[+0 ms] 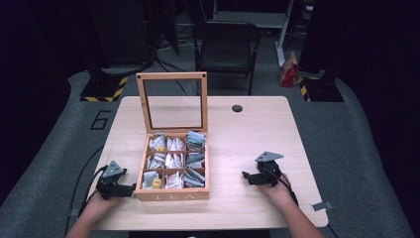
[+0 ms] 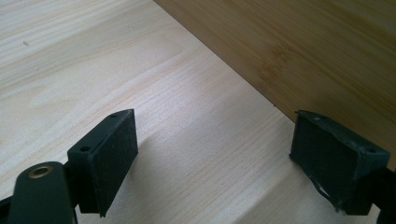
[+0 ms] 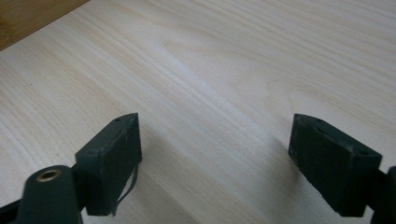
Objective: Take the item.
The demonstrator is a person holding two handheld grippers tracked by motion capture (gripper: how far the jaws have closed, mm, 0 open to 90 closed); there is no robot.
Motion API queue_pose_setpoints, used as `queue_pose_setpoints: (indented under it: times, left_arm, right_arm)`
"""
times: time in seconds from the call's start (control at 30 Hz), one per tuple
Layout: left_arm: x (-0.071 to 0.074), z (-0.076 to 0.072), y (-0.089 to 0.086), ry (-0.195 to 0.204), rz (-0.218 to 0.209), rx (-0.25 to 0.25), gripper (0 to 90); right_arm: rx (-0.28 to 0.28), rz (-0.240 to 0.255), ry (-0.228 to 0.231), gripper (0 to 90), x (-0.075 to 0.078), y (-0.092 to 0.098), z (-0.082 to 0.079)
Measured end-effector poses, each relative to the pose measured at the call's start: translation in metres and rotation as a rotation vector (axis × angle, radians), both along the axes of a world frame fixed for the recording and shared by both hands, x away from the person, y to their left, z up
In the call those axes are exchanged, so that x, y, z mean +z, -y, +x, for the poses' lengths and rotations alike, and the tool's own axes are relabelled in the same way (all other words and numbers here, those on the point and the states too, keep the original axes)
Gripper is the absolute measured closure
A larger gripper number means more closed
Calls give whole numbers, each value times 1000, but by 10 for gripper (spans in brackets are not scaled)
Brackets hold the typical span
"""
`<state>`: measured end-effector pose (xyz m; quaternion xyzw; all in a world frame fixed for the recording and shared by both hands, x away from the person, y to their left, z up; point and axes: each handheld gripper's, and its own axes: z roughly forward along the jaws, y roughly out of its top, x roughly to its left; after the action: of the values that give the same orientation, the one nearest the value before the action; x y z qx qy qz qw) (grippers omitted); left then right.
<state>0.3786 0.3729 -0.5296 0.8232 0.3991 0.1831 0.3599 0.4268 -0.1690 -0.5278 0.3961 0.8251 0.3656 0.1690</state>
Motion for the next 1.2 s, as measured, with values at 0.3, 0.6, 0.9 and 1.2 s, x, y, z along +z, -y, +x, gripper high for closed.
queue_pose_setpoints:
  times: [0.3, 0.6, 0.9, 1.2]
  left_arm:
    - [0, 0, 0, 0, 0, -1, 143]
    - [0, 0, 0, 0, -3, 2, 142]
    - [0, 0, 0, 0, 0, -1, 142]
    - [0, 0, 0, -5, -5, 1, 142]
  right_arm:
    - [3, -9, -5, 144, 0, 0, 0]
    - [-11, 2, -1, 169, 0, -1, -2]
    - [-12, -4, 7, 192, 0, 0, -2]
    - [9, -5, 14, 340, 4, -1, -2]
